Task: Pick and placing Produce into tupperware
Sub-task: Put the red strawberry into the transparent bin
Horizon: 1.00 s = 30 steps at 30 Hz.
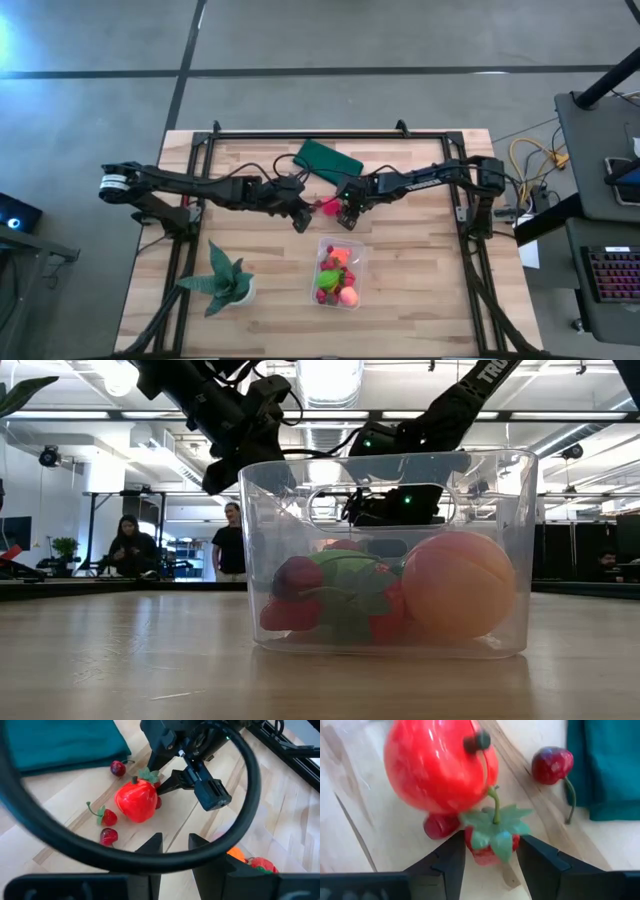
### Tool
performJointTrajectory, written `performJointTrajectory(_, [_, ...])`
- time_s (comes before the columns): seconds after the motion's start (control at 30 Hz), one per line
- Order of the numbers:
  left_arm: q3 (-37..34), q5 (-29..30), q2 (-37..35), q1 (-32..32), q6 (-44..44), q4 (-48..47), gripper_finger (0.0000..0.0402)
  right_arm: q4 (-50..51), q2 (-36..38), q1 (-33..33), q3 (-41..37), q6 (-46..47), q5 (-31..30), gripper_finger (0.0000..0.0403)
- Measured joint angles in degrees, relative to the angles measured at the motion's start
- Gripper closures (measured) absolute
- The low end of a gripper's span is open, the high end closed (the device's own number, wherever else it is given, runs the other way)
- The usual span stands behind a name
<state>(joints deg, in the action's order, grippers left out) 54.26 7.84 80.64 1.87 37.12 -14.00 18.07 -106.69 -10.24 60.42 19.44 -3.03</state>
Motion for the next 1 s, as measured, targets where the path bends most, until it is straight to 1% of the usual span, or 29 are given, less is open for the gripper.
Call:
performJointTrajectory(0.17, [-0.11,0.00,0.00,0.00,0.00,0.00,0.0322,-0.52,0.00,-0.04,0.47,0.02,0.02,0.0270])
performJointTrajectory(0.27, [-0.20,0.00,0.00,0.00,0.01,-0.03,0.0322,0.50,0.01,-0.02,1.37,0.02,0.23,0.0278])
performJointTrajectory(0.4, [-0.26,-0.02,0.00,0.00,0.02,-0.14,0.0322,6.96,0.15,0.20,4.61,0.29,0.74,0.0267])
performJointTrajectory(0.57, [-0.26,-0.02,0.00,0.00,0.00,-0.12,0.0322,16.31,2.86,1.54,9.20,0.84,3.84,0.0251])
performJointTrajectory(0.67, [-0.26,-0.02,0.00,-0.01,-0.26,-0.23,0.0322,19.94,6.85,3.79,10.83,2.94,4.62,0.0253])
performJointTrajectory(0.77, [-0.40,-0.04,0.00,0.00,-2.72,-0.33,0.0322,22.96,11.01,7.09,11.36,5.76,5.95,0.0257])
performJointTrajectory(0.9, [-1.53,-0.03,0.04,0.00,-4.95,-0.35,0.0322,23.38,14.24,12.84,10.02,12.84,9.40,0.0256])
performJointTrajectory(0.93, [-1.92,-0.02,0.35,0.00,-5.03,-0.17,0.0322,23.01,14.47,14.45,9.72,14.50,9.04,0.0253])
performJointTrajectory(1.0, [-2.90,-0.04,0.66,-0.02,-5.92,0.03,0.0322,21.50,14.50,17.59,9.39,17.09,6.33,0.0243])
